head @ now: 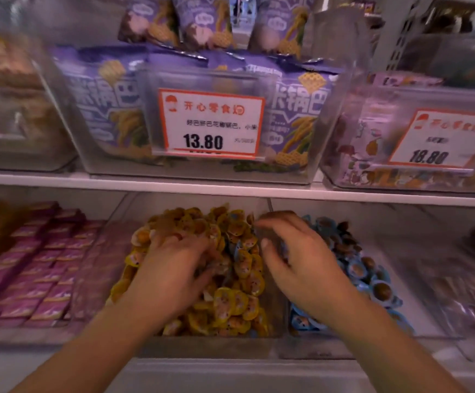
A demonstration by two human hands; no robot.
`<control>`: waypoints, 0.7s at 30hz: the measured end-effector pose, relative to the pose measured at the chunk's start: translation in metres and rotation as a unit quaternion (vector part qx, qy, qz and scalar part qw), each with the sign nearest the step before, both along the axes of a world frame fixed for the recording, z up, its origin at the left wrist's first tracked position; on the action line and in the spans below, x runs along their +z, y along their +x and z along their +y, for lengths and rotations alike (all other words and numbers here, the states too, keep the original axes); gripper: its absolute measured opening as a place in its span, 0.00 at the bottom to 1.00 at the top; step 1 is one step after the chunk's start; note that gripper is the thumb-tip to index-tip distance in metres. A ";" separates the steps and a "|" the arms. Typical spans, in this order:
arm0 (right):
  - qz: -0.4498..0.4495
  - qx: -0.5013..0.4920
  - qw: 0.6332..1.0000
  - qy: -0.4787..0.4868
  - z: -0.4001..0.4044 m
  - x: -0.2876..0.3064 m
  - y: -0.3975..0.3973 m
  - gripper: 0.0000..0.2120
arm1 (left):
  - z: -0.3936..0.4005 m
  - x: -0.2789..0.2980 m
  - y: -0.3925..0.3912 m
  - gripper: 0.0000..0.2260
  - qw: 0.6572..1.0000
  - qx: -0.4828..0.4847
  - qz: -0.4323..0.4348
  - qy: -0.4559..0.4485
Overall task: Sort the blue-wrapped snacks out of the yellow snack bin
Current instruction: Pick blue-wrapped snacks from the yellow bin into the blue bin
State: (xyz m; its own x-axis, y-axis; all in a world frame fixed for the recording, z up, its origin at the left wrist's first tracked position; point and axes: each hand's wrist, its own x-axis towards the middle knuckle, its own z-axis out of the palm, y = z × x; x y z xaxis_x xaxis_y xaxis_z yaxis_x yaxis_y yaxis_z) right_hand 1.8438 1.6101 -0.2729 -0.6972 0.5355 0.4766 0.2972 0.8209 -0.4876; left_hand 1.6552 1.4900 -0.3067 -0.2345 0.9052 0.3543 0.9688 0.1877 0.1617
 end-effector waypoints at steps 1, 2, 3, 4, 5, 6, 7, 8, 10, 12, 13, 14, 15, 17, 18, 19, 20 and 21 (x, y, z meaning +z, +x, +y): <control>-0.018 0.008 1.000 0.009 -0.006 0.001 -0.006 0.14 | -0.007 0.004 -0.010 0.10 1.000 0.027 0.016 -0.006; -0.036 0.014 0.999 0.010 -0.011 0.002 -0.015 0.16 | -0.013 0.006 -0.020 0.10 0.999 0.045 0.029 -0.009; -0.067 0.018 0.998 0.002 -0.015 0.003 -0.026 0.17 | -0.020 0.007 -0.027 0.10 0.998 0.055 0.023 -0.003; -0.117 0.022 0.993 -0.020 -0.017 0.004 -0.040 0.17 | -0.025 0.008 -0.031 0.09 0.998 0.059 0.002 0.006; -0.179 0.023 0.982 -0.052 -0.017 0.005 -0.056 0.15 | -0.028 0.008 -0.033 0.08 0.998 0.057 -0.026 0.014; -0.242 0.017 0.967 -0.079 -0.014 0.003 -0.073 0.13 | -0.030 0.008 -0.033 0.08 0.997 0.051 -0.046 0.021; -0.295 0.001 0.951 -0.095 -0.012 0.000 -0.088 0.13 | -0.031 0.007 -0.033 0.08 0.997 0.046 -0.062 0.031; -0.338 -0.020 0.935 -0.103 -0.008 -0.005 -0.099 0.14 | -0.032 0.005 -0.034 0.08 0.995 0.043 -0.073 0.046; -0.360 -0.059 0.924 -0.117 -0.003 -0.020 -0.110 0.18 | -0.033 0.002 -0.035 0.08 0.989 0.048 -0.104 0.097; -0.312 -0.070 0.942 -0.099 -0.005 -0.028 -0.109 0.16 | -0.034 0.002 -0.035 0.09 0.969 0.065 -0.178 0.156; -0.295 -0.072 0.949 -0.089 -0.006 -0.031 -0.106 0.14 | -0.034 0.003 -0.034 0.09 0.953 0.065 -0.234 0.179; -0.285 -0.074 0.951 -0.089 -0.006 -0.032 -0.103 0.13 | -0.034 0.004 -0.032 0.08 0.934 0.060 -0.294 0.195; -0.283 -0.080 0.950 -0.100 -0.004 -0.032 -0.102 0.12 | -0.033 0.005 -0.031 0.08 0.911 0.052 -0.354 0.205; -0.264 -0.111 0.946 -0.151 -0.003 -0.028 -0.101 0.10 | -0.033 0.006 -0.031 0.10 0.860 0.040 -0.470 0.193; -0.227 -0.125 0.947 -0.190 -0.002 -0.024 -0.101 0.09 | -0.034 0.006 -0.031 0.08 0.837 0.041 -0.514 0.183; -0.169 -0.128 0.950 -0.227 -0.002 -0.020 -0.101 0.09 | -0.035 0.006 -0.032 0.04 0.817 0.044 -0.549 0.173; -0.094 -0.118 0.952 -0.265 -0.003 -0.015 -0.100 0.10 | -0.036 0.006 -0.032 0.03 0.799 0.050 -0.577 0.161; -0.022 -0.098 0.946 -0.309 -0.006 -0.009 -0.098 0.10 | -0.038 0.006 -0.031 0.04 0.778 0.059 -0.607 0.150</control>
